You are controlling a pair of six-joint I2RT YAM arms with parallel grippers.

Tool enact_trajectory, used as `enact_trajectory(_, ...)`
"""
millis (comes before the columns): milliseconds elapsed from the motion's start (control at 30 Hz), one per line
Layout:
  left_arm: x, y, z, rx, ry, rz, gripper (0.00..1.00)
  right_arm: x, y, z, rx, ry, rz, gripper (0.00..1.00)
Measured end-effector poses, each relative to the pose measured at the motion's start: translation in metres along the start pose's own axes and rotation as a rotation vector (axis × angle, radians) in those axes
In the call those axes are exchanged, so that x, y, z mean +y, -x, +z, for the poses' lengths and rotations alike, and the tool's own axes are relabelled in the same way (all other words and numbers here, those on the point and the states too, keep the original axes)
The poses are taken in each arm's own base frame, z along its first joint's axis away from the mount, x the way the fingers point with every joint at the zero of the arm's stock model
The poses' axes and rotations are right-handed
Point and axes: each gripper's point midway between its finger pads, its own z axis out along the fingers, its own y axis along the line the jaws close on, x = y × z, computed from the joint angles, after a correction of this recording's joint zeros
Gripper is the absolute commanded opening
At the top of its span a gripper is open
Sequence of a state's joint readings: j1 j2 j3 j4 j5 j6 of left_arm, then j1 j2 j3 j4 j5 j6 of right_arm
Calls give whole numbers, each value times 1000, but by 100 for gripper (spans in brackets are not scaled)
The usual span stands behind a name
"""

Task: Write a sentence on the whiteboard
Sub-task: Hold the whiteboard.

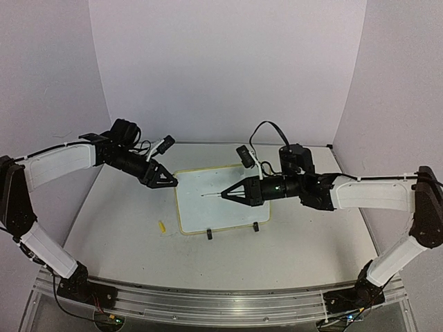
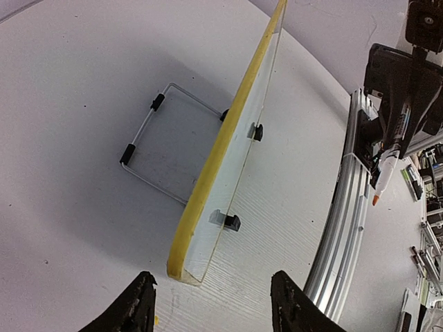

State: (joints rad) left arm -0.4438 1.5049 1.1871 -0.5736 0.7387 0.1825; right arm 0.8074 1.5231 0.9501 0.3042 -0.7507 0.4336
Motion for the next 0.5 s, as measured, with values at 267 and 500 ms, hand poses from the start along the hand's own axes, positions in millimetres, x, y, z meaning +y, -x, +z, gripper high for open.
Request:
enact_trajectory(267,8,1,8,9,0,-3,32,-11,12,19,-2,-2,-11,0)
enact_trajectory(500,11,2,10,10,7,-3,11,-20,25,31,-31,-16,-26,0)
